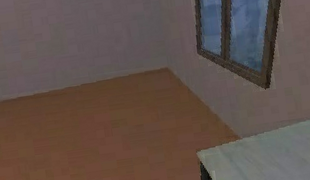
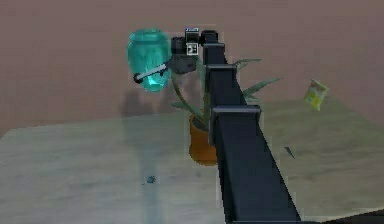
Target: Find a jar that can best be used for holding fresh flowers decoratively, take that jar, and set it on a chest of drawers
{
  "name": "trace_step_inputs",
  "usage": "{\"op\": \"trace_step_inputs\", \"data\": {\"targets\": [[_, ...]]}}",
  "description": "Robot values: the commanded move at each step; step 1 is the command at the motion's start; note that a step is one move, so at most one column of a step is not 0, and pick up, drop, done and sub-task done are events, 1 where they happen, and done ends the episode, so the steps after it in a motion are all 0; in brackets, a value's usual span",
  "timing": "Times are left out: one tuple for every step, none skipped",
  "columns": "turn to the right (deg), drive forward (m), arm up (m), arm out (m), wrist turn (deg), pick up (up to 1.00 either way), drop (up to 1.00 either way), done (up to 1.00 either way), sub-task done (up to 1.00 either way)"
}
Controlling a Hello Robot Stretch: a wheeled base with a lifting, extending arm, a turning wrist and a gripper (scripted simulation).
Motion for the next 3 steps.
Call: {"op": "trace_step_inputs", "data": {"targets": [[0.0, 0.00, 0.00, 0.00, 36.0, 0.00, 0.00, 0.00, 0.00], [0.0, 0.00, -0.04, 0.00, 0.0, 0.00, 0.00, 0.00, 0.00], [0.0, 0.00, -0.32, 0.00, 0.0, 0.00, 0.00, 0.00, 0.00]]}}
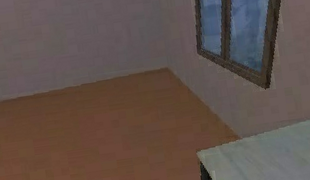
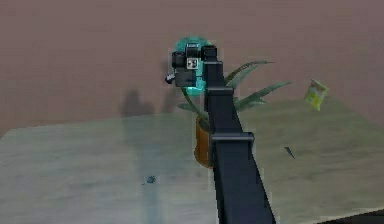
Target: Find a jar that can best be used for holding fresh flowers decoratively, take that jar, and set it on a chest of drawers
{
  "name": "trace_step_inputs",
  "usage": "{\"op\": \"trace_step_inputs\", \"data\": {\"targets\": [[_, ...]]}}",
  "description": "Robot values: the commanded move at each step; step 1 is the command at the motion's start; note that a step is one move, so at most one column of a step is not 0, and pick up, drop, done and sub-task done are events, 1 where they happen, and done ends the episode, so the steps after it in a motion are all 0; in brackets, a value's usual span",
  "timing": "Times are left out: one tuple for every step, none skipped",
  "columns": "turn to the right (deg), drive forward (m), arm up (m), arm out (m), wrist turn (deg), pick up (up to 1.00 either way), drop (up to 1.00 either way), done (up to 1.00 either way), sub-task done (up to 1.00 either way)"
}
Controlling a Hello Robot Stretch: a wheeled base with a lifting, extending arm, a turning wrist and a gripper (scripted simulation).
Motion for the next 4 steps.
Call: {"op": "trace_step_inputs", "data": {"targets": [[0.0, 0.00, 0.00, 0.00, 0.0, 0.00, 1.00, 0.00, 0.00], [0.0, 0.00, 0.04, 0.00, 0.0, 0.00, 0.00, 0.00, 0.00], [0.0, 0.00, 0.00, -0.08, 0.0, 0.00, 0.00, 0.00, 0.00], [0.0, 0.00, 0.00, 0.00, 0.0, 0.00, 0.00, 1.00, 0.00]]}}
